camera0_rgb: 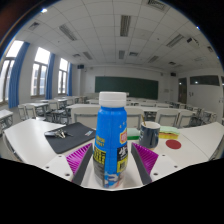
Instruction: Pour water
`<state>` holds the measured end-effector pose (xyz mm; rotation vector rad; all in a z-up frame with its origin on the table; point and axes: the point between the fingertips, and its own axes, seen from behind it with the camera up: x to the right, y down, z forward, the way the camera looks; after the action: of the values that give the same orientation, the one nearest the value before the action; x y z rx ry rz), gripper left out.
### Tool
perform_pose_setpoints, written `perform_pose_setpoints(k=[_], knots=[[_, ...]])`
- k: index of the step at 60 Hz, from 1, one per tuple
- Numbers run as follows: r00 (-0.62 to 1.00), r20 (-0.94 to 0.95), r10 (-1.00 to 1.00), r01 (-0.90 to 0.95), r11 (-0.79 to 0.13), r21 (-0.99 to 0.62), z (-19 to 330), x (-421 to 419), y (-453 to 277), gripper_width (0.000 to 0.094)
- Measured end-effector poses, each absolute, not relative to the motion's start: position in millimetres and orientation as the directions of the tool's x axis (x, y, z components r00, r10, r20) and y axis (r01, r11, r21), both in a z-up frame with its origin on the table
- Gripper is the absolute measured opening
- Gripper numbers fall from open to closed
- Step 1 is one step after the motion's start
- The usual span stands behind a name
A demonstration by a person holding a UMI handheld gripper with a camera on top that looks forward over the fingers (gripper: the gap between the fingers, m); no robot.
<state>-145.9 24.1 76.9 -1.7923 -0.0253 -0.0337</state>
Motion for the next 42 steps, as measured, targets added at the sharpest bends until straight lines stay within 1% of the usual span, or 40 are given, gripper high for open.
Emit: perform_pose_setpoints(k=[2,3,4,6,8,11,15,19,26,32,35,38,42], knots=[[0.999,0.038,-0.019,0.033,-0.198,-0.98,78,-146,35,0.0816],[0.999,0.04,-0.025,0.035,-0.191,-0.981,74,-146,43,0.0798],[0.999,0.043,-0.032,0.036,-0.191,-0.981,73,-146,46,0.0759],[0.999,0.04,-0.025,0.034,-0.198,-0.98,70,-150,51,0.0587],[0.999,0.036,-0.033,0.029,-0.18,-0.983,73,-149,55,0.0567],[0.998,0.053,-0.032,0.046,-0.185,-0.982,71,-148,55,0.0499],[0.999,0.031,-0.029,0.024,-0.198,-0.98,70,-146,54,0.0436],[0.999,0.031,-0.016,0.027,-0.204,-0.979,69,-149,56,0.0405],[0.999,-0.049,-0.004,-0.048,-0.22,-0.974,70,-144,62,0.0401],[0.955,-0.295,0.038,-0.277,-0.249,-0.928,83,-161,79,0.0402],[0.906,-0.421,0.052,-0.398,-0.24,-0.885,96,-159,92,0.0402],[0.821,-0.565,0.084,-0.534,-0.237,-0.811,112,-163,105,0.0403],[0.643,-0.757,0.114,-0.717,-0.257,-0.648,132,-167,119,0.0403]])
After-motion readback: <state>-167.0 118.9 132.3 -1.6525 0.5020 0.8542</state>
